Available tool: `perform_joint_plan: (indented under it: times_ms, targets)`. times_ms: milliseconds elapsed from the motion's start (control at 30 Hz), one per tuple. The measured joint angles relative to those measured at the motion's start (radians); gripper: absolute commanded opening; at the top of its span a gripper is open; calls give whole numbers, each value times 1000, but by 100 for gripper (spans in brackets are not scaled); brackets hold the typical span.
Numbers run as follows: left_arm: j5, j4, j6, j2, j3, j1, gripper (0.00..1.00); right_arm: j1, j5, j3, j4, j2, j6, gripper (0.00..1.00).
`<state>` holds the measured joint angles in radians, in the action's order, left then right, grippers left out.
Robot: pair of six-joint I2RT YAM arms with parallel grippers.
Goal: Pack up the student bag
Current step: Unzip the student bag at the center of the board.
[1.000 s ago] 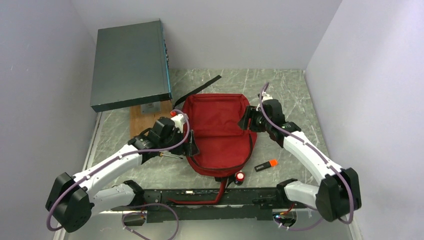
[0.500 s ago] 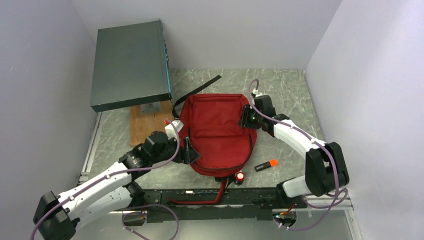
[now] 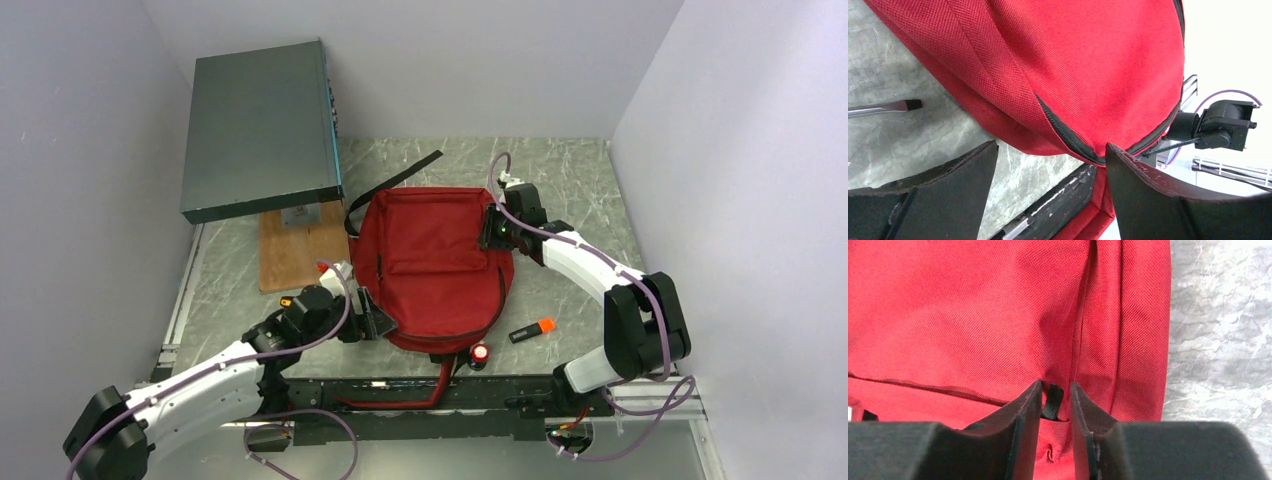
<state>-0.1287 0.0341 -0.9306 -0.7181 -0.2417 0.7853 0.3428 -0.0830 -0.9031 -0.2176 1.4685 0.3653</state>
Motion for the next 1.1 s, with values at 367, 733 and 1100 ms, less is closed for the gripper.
perform_joint_plan:
  times_ms: [367, 733, 1100]
  targets:
    - [-5, -54, -39, -132, 0, 0, 84, 1, -5, -17, -9, 2, -23, 0]
    - [-8, -112, -43, -150, 1, 0, 47, 135, 58, -75, -82, -61, -116, 0]
    - [-5, -184, 5, -228, 2, 0, 10, 279, -76, -35, 282, 99, 75, 0]
